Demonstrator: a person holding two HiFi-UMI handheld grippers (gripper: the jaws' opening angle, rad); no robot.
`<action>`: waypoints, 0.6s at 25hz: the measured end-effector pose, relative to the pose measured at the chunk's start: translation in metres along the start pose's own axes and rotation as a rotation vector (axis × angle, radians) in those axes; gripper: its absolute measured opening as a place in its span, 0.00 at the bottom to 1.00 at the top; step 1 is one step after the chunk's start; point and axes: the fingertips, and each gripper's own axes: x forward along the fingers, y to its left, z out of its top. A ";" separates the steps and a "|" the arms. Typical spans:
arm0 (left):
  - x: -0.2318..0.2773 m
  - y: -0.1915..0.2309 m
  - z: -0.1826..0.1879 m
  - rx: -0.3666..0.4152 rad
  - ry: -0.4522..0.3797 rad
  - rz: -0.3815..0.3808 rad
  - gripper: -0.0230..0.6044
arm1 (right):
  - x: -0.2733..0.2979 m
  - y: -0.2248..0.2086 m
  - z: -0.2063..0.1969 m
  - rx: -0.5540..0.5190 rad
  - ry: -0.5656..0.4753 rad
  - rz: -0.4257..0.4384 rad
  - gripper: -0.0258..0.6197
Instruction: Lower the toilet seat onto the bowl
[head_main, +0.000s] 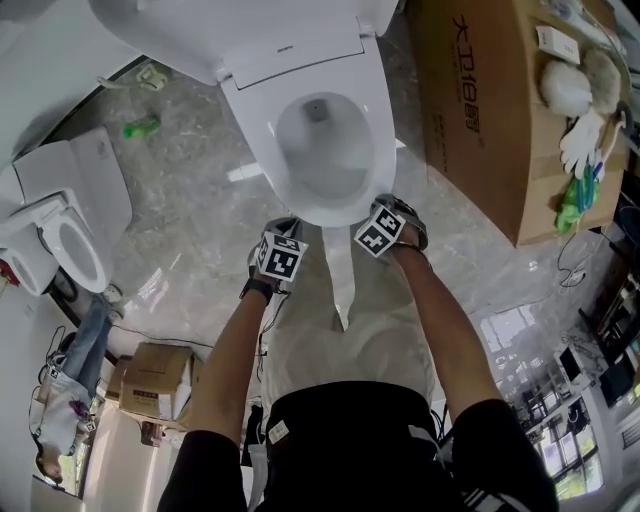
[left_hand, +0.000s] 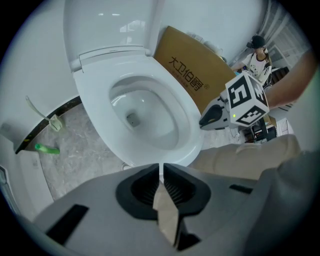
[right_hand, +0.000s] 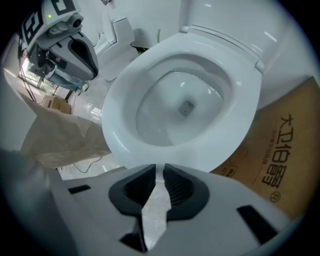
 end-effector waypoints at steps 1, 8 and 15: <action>0.000 0.000 0.000 0.002 0.002 -0.001 0.09 | 0.001 0.000 0.001 0.014 0.006 0.000 0.12; 0.000 -0.002 -0.002 0.027 0.016 -0.007 0.09 | 0.002 0.000 0.003 0.044 0.015 0.011 0.12; -0.002 -0.002 -0.011 -0.043 0.134 -0.044 0.09 | 0.001 -0.004 -0.003 0.078 0.049 0.036 0.14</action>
